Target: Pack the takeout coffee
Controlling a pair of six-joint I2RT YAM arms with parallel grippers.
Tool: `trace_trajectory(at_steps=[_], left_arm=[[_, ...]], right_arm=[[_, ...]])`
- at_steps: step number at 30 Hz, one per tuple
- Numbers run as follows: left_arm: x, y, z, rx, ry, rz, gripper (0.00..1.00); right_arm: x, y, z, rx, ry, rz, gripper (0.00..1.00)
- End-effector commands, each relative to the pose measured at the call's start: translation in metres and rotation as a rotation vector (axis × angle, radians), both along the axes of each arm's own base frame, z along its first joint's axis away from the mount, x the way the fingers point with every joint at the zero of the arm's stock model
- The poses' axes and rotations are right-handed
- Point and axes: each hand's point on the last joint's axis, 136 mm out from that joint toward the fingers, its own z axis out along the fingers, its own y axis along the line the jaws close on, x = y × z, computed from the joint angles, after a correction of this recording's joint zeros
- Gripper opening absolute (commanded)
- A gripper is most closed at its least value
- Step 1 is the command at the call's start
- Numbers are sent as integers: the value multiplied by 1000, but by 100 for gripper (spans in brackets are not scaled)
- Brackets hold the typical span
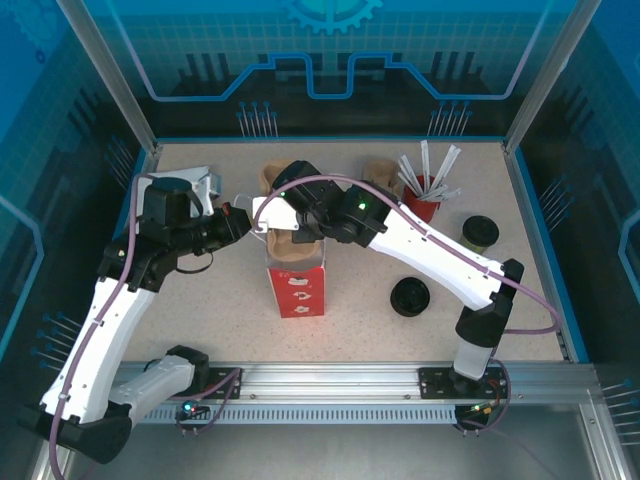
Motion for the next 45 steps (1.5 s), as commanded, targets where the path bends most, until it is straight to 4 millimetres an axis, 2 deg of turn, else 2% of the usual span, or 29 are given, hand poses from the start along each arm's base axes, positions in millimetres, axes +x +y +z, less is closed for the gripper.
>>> trace_trajectory(at_steps=[1,21,35,45], left_arm=[[-1,3,3,-21,-11,26,2],[-7,0,1,-58,3,20,0],[-12,-2,5,-86,-6,8,0],[-16,-6,7,-118,-22,-6,0]], right_arm=[[-12,-11,10,3,-3,-21,17],[-44,-13,-34,-55,200,-16,16],[-57,-15,-64,-88,320,-38,15],[-64,-19,-78,-97,422,-76,15]])
